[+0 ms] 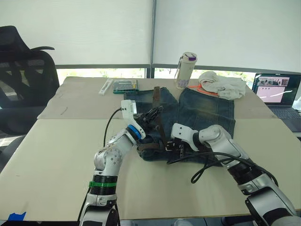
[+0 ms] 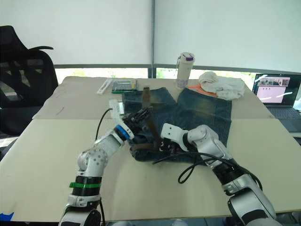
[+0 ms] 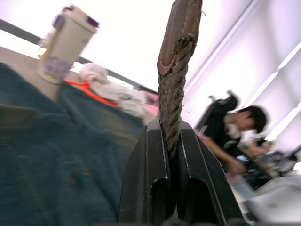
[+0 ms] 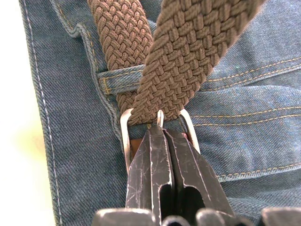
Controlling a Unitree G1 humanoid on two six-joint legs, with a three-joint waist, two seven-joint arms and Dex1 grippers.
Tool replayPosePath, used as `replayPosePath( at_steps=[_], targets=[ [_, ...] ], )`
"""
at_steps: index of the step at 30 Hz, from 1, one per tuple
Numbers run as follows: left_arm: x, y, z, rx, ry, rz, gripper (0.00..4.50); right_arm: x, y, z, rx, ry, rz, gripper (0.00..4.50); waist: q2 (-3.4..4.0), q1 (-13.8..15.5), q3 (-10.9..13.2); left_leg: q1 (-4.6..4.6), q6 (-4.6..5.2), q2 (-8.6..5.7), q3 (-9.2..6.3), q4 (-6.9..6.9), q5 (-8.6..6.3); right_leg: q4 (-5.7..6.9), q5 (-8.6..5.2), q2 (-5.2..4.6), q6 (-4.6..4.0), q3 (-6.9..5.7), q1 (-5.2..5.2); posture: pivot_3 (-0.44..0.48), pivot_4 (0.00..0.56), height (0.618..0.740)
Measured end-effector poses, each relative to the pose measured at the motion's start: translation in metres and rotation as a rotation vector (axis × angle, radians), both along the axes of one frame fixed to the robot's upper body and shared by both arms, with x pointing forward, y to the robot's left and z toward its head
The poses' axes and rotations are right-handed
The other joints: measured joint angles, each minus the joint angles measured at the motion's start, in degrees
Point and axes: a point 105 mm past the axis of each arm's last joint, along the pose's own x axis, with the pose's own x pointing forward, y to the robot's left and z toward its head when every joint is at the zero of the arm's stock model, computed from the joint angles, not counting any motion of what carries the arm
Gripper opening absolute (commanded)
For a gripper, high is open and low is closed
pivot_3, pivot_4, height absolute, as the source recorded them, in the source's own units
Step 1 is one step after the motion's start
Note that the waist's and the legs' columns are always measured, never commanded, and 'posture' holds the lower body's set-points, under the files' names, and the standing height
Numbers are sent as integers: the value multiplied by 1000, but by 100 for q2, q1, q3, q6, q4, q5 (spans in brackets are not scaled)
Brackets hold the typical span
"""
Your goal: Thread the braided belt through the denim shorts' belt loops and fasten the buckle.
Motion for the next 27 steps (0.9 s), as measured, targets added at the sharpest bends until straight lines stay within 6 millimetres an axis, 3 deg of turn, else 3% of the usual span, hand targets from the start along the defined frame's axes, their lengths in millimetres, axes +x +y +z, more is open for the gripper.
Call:
replayPosePath(
  at_steps=[9, 13, 16, 20, 24, 27],
  targets=[
    [-31, 4, 6, -140, 67, -219, 0, -1, 0, 0, 3, -12, -1, 66, 2, -11, 2, -7, -3, -2, -4, -1, 3, -5, -3, 5, -2, 0, -1, 0, 150, 737],
    [-34, 5, 10, -167, 65, -247, 0, -3, 1, 1, 4, -26, 4, 66, 6, -25, 6, -18, -4, -2, -6, -6, 7, -7, -5, 8, -5, 0, -9, 0, 150, 737],
    [-27, 6, 5, -118, 63, -177, 0, -4, 0, 1, 9, -33, -5, 66, 7, -19, 7, -18, -3, -5, -7, -8, 9, -17, -6, 11, -5, -4, -5, 0, 150, 737],
    [6, 10, -4, 26, 29, 64, 0, -4, -5, -1, 32, -28, -47, 66, 6, 42, 6, -18, -7, -5, -7, -7, 5, -43, -2, 11, -11, -14, 2, 0, 150, 737],
    [16, -18, -10, 271, -155, 96, 0, -5, -5, -3, 121, -23, -107, 66, 5, 54, 6, -30, -11, -3, -5, -8, 1, -50, 1, 10, -17, -19, -4, 0, 150, 737],
    [12, -43, -4, 284, -224, 30, 0, -4, -6, -3, 150, -26, -130, 66, 6, 47, 6, -32, -2, 0, -5, -8, -4, -51, 2, 7, -16, -19, -9, 0, 150, 737]
  ],
)
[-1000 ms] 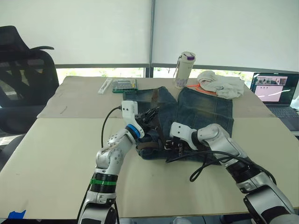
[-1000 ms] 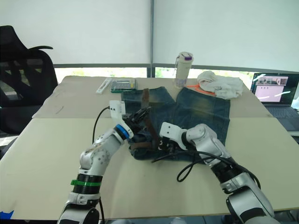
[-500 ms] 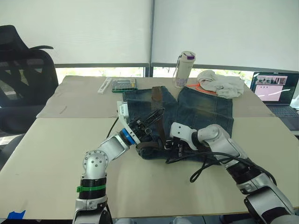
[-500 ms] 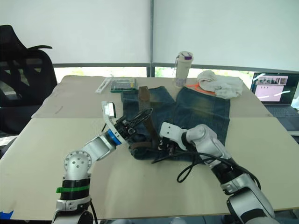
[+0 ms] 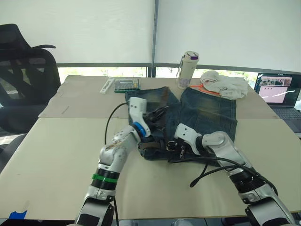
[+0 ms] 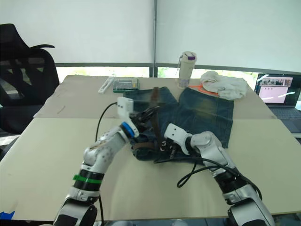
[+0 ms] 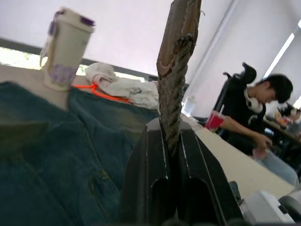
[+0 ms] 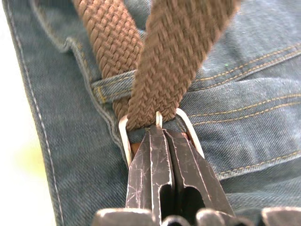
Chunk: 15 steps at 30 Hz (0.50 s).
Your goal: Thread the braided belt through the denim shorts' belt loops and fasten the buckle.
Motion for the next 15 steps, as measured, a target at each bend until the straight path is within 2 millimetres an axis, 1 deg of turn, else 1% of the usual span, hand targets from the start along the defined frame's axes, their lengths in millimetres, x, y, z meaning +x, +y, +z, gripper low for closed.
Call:
replayPosePath(
  at_steps=[2, 3, 5, 7, 9, 11, 13, 15],
  targets=[
    [-1, -10, -2, 1, -9, -35, 0, -1, 0, 0, 19, -11, -11, 66, 7, -7, 4, -1, 35, 4, -2, 0, -16, 1, 0, 0, 1, 0, -2, 0, 150, 737],
    [-2, -13, -2, 4, -13, -46, 0, -2, -1, 0, 38, -14, -22, 66, 15, -6, 9, -8, 36, 4, -5, 0, -15, 1, 1, 0, 1, -4, -6, 0, 150, 737],
    [-2, -18, -1, 25, -43, -69, 0, -6, -8, 2, 114, -17, -64, 66, 39, 33, 25, -21, 43, 2, -9, 1, -11, 0, 1, -2, 2, -9, -13, 0, 150, 737],
    [0, -15, -3, 59, -72, -58, 0, -12, -14, 8, 188, -19, -94, 66, 60, 72, 38, -35, 42, -4, -16, 2, -10, 1, 2, -4, 5, -14, -22, 0, 150, 737],
    [2, -14, -4, 84, -99, -42, 0, -19, -18, 10, 240, 0, -121, 66, 69, 106, 44, -71, 27, -8, -20, 5, 1, -3, 4, -5, 8, -20, -49, 0, 150, 737],
    [2, -16, -7, 125, -134, -29, 0, -29, -30, 14, 316, 28, -182, 66, 71, 183, 46, -123, 20, -16, -18, 12, 8, -6, 9, -7, 17, -24, -95, 0, 150, 737],
    [3, -17, -12, 160, -151, -20, 0, -33, -42, 19, 353, 40, -235, 66, 83, 204, 65, -134, 26, -21, -14, 18, 11, -10, 12, -7, 22, -30, -96, 0, 150, 737],
    [3, -19, -16, 198, -172, -13, 0, -34, -54, 28, 388, 33, -299, 644, 86, 208, 92, -145, 32, -26, -13, 18, 14, -12, 15, -7, 28, -43, -98, 0, 150, 737]
  ],
)
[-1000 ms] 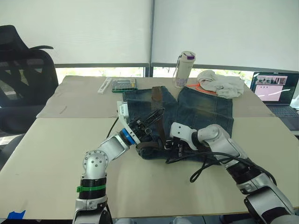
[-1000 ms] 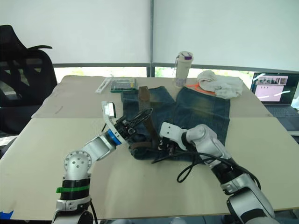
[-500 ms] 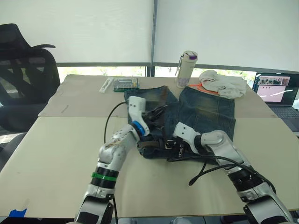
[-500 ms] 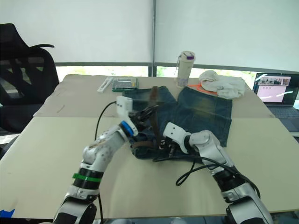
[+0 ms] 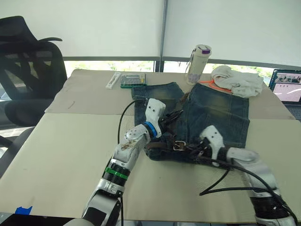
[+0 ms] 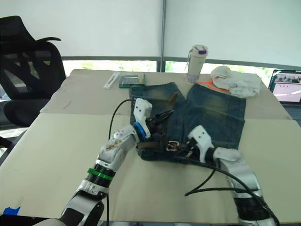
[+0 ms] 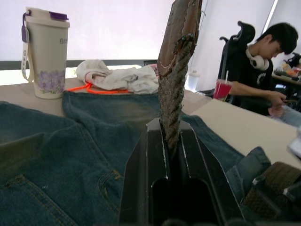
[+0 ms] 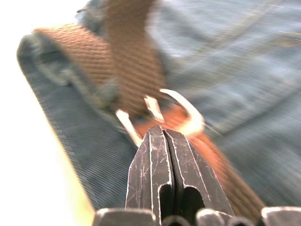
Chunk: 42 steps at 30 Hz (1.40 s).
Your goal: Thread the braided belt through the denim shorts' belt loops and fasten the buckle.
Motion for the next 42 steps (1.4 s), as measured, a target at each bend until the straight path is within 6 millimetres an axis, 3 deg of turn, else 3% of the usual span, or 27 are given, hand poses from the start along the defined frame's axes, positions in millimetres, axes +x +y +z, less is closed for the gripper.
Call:
replayPosePath(
  at_steps=[4, 9, 13, 24, 32, 35, 36, 42],
  targets=[
    [1, -7, -10, 88, -60, 38, 0, -2, -14, 34, 136, -51, -112, 1945, -1, 4, 24, -11, 1, 4, -11, -1, 1, -1, 0, 0, 1, -29, -1, 0, 150, 737],
    [4, -13, -19, 144, -99, 94, 0, 1, -3, 75, 397, -129, -212, 3688, -1, -15, 33, -10, -2, 7, -25, -3, 4, 7, 1, 1, -1, -40, -6, 0, 150, 737],
    [6, -15, -24, 174, -115, 137, 0, 3, 16, 96, 625, -91, -221, 3688, 3, -19, 44, -10, 21, 8, -33, -4, 14, 19, 8, 1, -12, -47, -6, 0, 150, 737],
    [2, -20, -24, 207, -184, 138, 0, 20, 23, 94, 679, -12, -348, 3688, 5, -55, 45, -16, -2, -1, -32, -3, 45, 75, 11, 0, -9, -51, -12, 0, 150, 737],
    [-1, -22, -30, 220, -182, 116, 0, 29, 16, 93, 685, -17, -427, 1122, 4, -131, 45, -16, -1, 0, -33, -4, 49, 84, 10, 0, -7, -50, -14, 0, 150, 737],
    [-3, -23, -31, 218, -177, 92, 1067, 30, 16, 94, 690, -18, -427, 122, 4, -163, 45, -16, -2, 1, -33, -4, 50, 86, 10, 0, -7, -51, -15, 0, 150, 737],
    [-4, -23, -31, 215, -172, 83, 1421, 30, 17, 94, 692, -15, -425, 0, 4, -167, 45, -16, -2, 1, -33, -4, 50, 86, 10, 0, -7, -51, -15, 0, 150, 737],
    [-7, -22, -35, 215, -164, 45, 3425, 30, 15, 94, 688, -11, -428, 0, 4, -166, 45, -16, -2, 0, -33, -4, 50, 86, 10, 0, -7, -50, -15, 0, 150, 737]
  ],
)
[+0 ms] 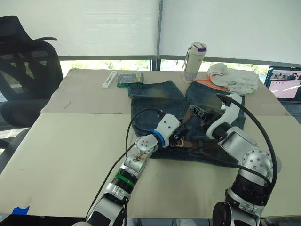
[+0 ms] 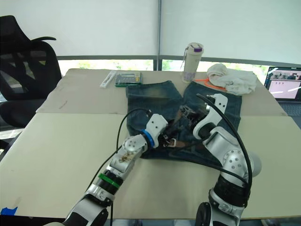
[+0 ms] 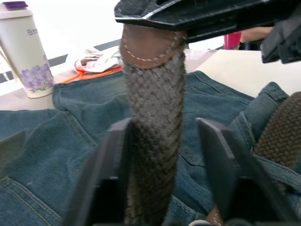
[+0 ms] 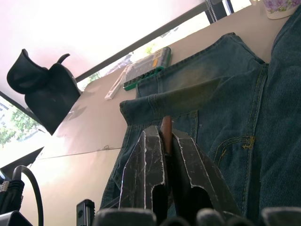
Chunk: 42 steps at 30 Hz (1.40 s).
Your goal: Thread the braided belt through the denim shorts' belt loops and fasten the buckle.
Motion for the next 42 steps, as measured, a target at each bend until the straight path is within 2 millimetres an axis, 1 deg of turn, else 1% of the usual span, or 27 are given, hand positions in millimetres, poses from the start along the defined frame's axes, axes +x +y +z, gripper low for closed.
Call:
replayPosePath(
  at_steps=[2, 3, 5, 7, 10, 12, 14, 15, 17, 20, 21, 23, 25, 28, 31, 33, 34, 38, 42],
  targets=[
    [0, 5, 2, -11, -9, -5, 4127, 0, -7, -2, -19, 8, -15, 0, 0, -1, 0, 0, 0, 0, 0, 0, 0, 0, 0, 0, 0, 1, 0, 0, 150, 737],
    [-1, 8, 3, -22, -10, -8, 4407, 0, -10, -3, -26, 13, -25, 0, 0, 0, 0, 0, 0, 1, 0, 0, 0, 0, 0, 0, 0, 1, 0, 0, 150, 737],
    [-1, 17, 11, -80, 1, -27, 4463, -1, -23, -7, -59, 28, -53, 0, 0, 0, 0, 0, 0, 1, 1, 1, 0, 0, 0, 0, 0, 2, -1, 0, 150, 737],
    [3, 33, 19, -148, 36, -15, 4463, -3, -43, -12, -122, 50, -92, 0, 0, 11, 0, -1, 1, 1, -1, 2, 0, 0, 0, -2, 0, 2, 1, 0, 150, 737],
    [25, 66, 32, -252, 132, 56, 4463, -11, -75, -24, -288, 96, -148, 0, -3, -1, 2, -1, 5, 0, 0, 4, -1, 0, -2, -1, 3, 4, 0, 0, 150, 737],
    [41, 88, 49, -278, 118, 109, 4463, -14, -84, -30, -408, 114, -142, 0, -4, -23, 3, 2, 11, 0, 0, 2, -4, 1, -3, 1, 4, 4, -1, 0, 150, 737],
    [47, 99, 61, -265, 79, 121, 4463, -14, -87, -33, -486, 110, -127, 0, -4, -44, 3, 10, 3, -3, -1, 1, 1, 3, -4, 4, 6, 7, 4, 0, 150, 737],
    [47, 99, 61, -240, 65, 109, 4463, -14, -86, -35, -532, 109, -108, 0, -4, -42, 3, 15, -4, -3, 0, 1, 5, 2, -6, 4, 8, 7, 9, 0, 150, 737],
    [46, 95, 50, -181, 73, 76, 4463, -14, -83, -39, -631, 95, -74, 0, -5, -18, 4, 15, -3, -6, 1, 2, 4, -3, -7, 2, 12, 7, 15, 0, 150, 737],
    [39, 81, 29, -115, 106, 16, 4463, -13, -76, -41, -645, 69, -40, 0, -19, 8, 12, 5, -2, -7, 1, 10, 4, -8, -8, 0, 13, 7, 13, 0, 150, 737],
    [36, 75, 24, -99, 115, -9, 4207, -13, -74, -42, -636, 68, -36, 0, -22, 13, 14, 2, -2, -6, 1, 14, 4, -7, -8, 0, 13, 6, 13, 0, 150, 737],
    [31, 65, 21, -92, 120, -55, 3627, -13, -73, -43, -631, 68, -34, 0, -25, 20, 16, 1, -3, -4, 0, 19, 4, -6, -8, 0, 13, 5, 13, 0, 150, 737],
    [26, 56, 20, -90, 123, -94, 2965, -13, -74, -42, -635, 68, -37, 0, -25, 21, 16, 1, -2, -4, 0, 21, 4, -4, -8, 0, 13, 5, 14, 0, 150, 737],
    [17, 44, 12, -67, 127, -149, 1985, -13, -74, -43, -636, 68, -34, 0, -25, 9, 16, 2, -2, -3, 0, 20, 4, -2, -8, 0, 13, 5, 13, 0, 150, 737],
    [13, 41, 1, -33, 140, -172, 937, -13, -74, -43, -635, 66, -29, 0, -25, 5, 16, 3, -2, -2, 0, 19, 4, -1, -8, 0, 12, 5, 12, 0, 150, 737],
    [12, 39, -2, -26, 145, -179, 266, -13, -74, -43, -635, 66, -27, 0, -25, 6, 16, 3, -2, -3, 0, 20, 4, -1, -8, 0, 12, 6, 12, 0, 150, 737],
    [12, 39, -3, -23, 146, -179, 23, -13, -74, -43, -635, 67, -27, 0, -25, 14, 16, 3, -1, -3, 0, 21, 3, -1, -8, 0, 12, 6, 12, 0, 150, 737],
    [12, 39, -15, 4, 177, -175, 23, -13, -75, -43, -637, 67, -29, 0, -25, 18, 16, 2, 1, -4, -1, 22, 2, -1, -8, -1, 12, 6, 13, 0, 150, 737],
    [10, 37, -22, 3, 205, -186, 23, -14, -78, -44, -634, 73, -39, 0, -25, 24, 16, 2, 1, -4, -1, 23, 2, 0, -7, -1, 12, 6, 13, 0, 150, 737]
  ],
)
